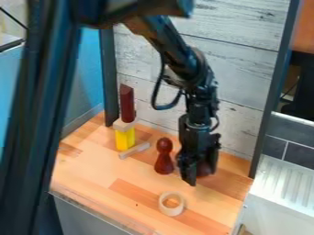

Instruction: Move the ball to the top right side of the table

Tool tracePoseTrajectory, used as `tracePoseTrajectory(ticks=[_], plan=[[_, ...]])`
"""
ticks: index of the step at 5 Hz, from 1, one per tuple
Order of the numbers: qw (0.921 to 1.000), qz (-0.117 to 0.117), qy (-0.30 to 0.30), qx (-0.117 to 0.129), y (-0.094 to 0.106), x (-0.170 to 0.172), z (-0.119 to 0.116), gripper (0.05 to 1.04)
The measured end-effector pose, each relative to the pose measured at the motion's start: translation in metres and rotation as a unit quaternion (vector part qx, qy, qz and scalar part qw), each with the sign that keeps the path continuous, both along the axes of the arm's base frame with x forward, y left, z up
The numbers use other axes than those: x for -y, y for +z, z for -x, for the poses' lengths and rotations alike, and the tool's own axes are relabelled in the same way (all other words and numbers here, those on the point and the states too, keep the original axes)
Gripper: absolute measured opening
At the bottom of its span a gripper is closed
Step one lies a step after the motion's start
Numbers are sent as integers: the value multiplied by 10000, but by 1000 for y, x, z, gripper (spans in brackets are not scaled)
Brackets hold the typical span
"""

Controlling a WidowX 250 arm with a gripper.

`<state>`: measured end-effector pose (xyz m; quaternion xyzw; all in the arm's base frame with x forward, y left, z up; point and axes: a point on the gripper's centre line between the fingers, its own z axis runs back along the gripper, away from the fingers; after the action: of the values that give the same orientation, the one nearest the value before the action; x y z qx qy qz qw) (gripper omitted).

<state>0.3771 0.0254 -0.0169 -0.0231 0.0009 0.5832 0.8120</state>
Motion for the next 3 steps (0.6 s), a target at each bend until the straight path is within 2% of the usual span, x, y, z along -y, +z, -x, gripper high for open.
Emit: tracePoseTrajectory(ticks=[2, 3], plan=[[9993, -313, 168, 85, -27, 14, -44, 765], [9980, -491, 264, 282, -29, 16, -63, 765]])
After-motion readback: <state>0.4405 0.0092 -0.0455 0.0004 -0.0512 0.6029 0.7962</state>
